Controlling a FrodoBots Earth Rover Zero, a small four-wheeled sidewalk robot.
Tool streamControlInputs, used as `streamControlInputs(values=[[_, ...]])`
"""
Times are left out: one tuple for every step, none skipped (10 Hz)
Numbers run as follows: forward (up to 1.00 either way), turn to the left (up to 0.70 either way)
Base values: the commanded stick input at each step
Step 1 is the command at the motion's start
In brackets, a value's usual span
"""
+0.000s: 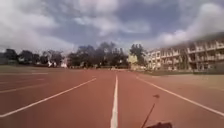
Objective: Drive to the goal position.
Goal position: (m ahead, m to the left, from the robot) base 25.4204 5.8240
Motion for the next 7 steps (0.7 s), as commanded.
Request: streamControlInputs(values=[[0.7,0.0],[0.7,0.0],[0.7,0.0],[0.7,0.0],[0.7,0.0],[0.7,0.0],[0.7,0.0]])
